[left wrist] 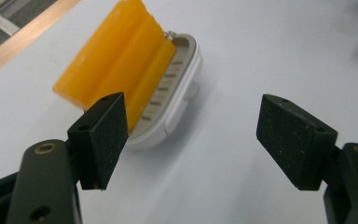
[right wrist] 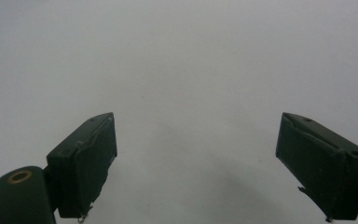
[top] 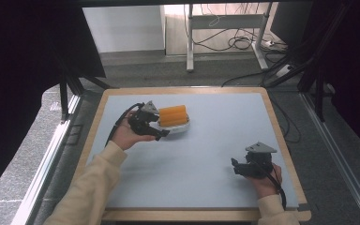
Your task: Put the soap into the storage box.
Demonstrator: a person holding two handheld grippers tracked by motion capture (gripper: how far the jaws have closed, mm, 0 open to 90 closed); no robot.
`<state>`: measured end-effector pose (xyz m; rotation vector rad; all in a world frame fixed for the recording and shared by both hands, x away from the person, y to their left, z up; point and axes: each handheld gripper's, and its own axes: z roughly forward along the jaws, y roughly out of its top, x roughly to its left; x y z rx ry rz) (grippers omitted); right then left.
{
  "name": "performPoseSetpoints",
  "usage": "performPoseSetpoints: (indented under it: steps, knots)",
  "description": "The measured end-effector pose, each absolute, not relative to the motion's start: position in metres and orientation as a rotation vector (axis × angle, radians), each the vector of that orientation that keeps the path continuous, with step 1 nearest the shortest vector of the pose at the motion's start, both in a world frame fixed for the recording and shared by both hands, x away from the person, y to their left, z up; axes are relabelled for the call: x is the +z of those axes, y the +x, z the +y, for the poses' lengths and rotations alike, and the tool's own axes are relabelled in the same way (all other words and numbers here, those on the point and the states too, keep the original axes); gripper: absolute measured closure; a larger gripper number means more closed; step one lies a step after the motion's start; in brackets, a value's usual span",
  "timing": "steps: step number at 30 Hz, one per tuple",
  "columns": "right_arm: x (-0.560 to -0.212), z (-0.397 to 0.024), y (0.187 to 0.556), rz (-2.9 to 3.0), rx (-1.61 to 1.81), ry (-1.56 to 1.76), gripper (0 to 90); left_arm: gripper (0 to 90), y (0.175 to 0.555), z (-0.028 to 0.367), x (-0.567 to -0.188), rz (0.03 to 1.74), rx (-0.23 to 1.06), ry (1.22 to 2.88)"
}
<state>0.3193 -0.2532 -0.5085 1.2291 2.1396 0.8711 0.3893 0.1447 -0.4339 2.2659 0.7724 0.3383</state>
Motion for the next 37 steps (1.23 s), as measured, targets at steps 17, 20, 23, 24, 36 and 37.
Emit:
performPoseSetpoints:
  steps: [17, 20, 23, 24, 36, 37]
  knots:
    - [-0.509, -0.252, 0.319, 2.144, 0.873, 1.232, 12.6, 24.2, 0.324, 0.177, -0.475, 0.89, 0.308, 2.203]
    - [-0.509, -0.252, 0.319, 2.145, 0.873, 1.231, 12.6, 24.0, 0.318, 0.183, -0.482, 0.91, 0.296, 2.209]
    - [-0.508, -0.252, 0.319, 2.142, 0.876, 1.227, 12.6, 23.6, 0.316, 0.186, -0.486, 0.93, 0.295, 2.204]
    - [-0.508, -0.252, 0.318, 2.139, 0.878, 1.224, 12.6, 23.5, 0.316, 0.187, -0.487, 0.931, 0.293, 2.207]
    - [-0.504, -0.253, 0.317, 2.122, 0.91, 1.209, 12.6, 24.0, 0.313, 0.192, -0.484, 0.952, 0.341, 2.169]
    - [-0.504, -0.253, 0.317, 2.122, 0.91, 1.209, 12.6, 24.0, 0.313, 0.193, -0.484, 0.96, 0.338, 2.166]
